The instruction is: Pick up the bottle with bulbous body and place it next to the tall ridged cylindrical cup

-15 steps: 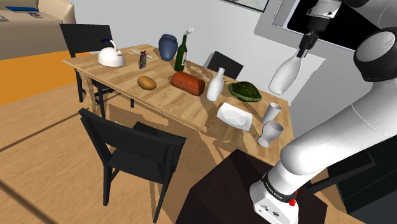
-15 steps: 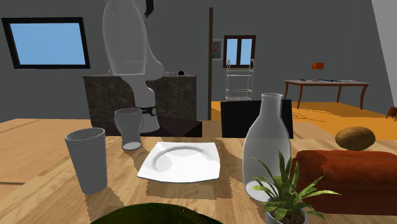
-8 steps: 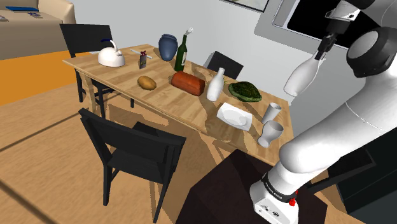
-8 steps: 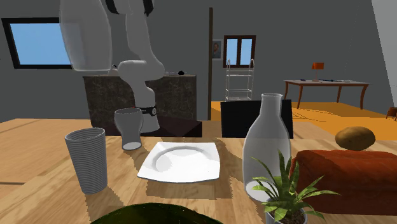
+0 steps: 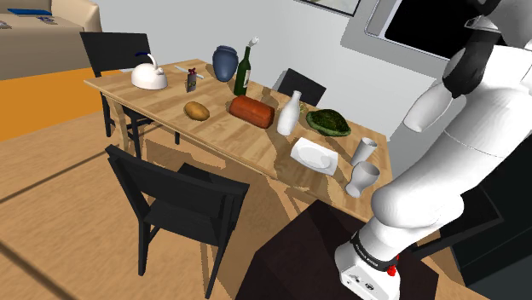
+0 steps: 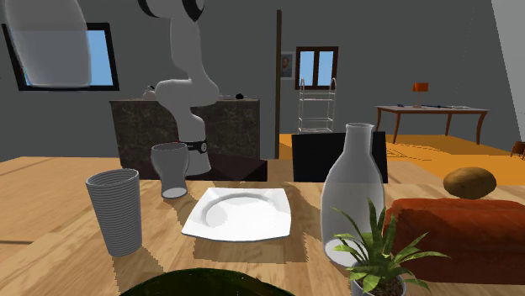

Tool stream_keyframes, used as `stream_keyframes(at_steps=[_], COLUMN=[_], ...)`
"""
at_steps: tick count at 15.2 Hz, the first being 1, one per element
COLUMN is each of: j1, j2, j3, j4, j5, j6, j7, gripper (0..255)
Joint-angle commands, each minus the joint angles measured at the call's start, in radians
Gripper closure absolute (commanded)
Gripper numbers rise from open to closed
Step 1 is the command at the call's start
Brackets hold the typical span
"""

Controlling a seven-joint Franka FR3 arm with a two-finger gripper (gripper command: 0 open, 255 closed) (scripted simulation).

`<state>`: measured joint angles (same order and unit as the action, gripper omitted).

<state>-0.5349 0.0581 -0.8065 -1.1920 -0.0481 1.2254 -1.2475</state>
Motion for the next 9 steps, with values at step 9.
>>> stream_keyframes(at_steps=[9], j1=[-0.068], j2=[0.048], j3=[-0.047], j4=[-0.025], j5=[0.039], j6=[0.066], j7=[-0.104], gripper=[255])
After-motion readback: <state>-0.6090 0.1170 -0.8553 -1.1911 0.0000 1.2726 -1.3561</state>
